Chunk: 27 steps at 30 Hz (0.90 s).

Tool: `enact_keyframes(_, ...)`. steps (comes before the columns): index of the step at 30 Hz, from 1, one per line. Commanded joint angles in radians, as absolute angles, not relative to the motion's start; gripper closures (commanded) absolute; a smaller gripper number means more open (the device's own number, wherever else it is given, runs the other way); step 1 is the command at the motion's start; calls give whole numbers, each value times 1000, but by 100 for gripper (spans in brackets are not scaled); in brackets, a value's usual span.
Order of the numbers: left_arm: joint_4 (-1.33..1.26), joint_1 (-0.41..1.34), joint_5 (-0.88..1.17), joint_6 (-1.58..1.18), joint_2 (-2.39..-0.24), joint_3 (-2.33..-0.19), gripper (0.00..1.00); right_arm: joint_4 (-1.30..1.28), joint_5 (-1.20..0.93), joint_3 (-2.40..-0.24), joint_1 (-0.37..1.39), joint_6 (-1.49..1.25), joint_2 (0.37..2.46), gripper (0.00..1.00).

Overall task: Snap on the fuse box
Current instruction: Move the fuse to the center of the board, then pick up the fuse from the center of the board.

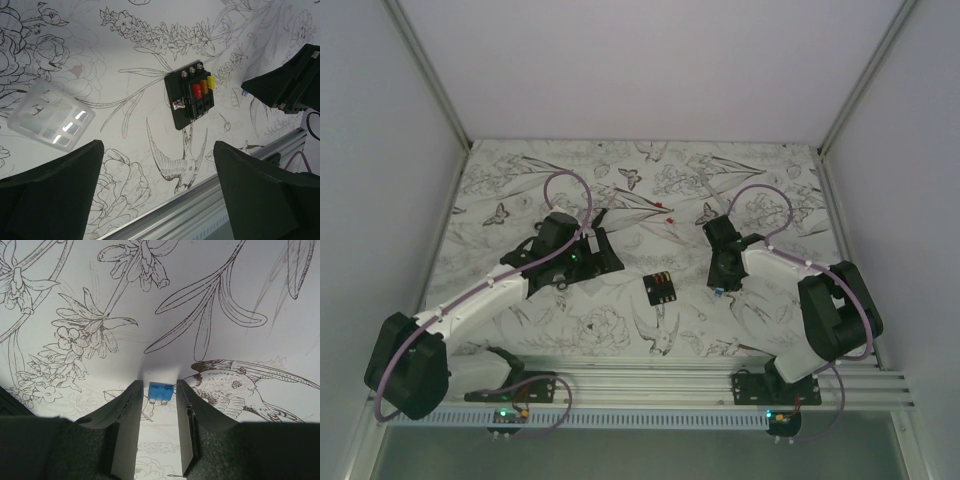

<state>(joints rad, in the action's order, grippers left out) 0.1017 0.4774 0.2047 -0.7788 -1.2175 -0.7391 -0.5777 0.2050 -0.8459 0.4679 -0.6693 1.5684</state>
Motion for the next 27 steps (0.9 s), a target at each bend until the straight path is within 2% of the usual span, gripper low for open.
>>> enact_keyframes(1, 95, 475, 227, -793, -1233, -749, 5, -607, 202, -815, 471, -707, 1583, 62)
enact_keyframes(13, 93, 482, 230, -796, -1249, -758, 5, -623, 188, -815, 486, -735, 1590, 64)
enact_keyframes(27, 76, 530, 230, -805, -1309, -780, 6, -560, 152, -804, 492, -761, 1478, 74)
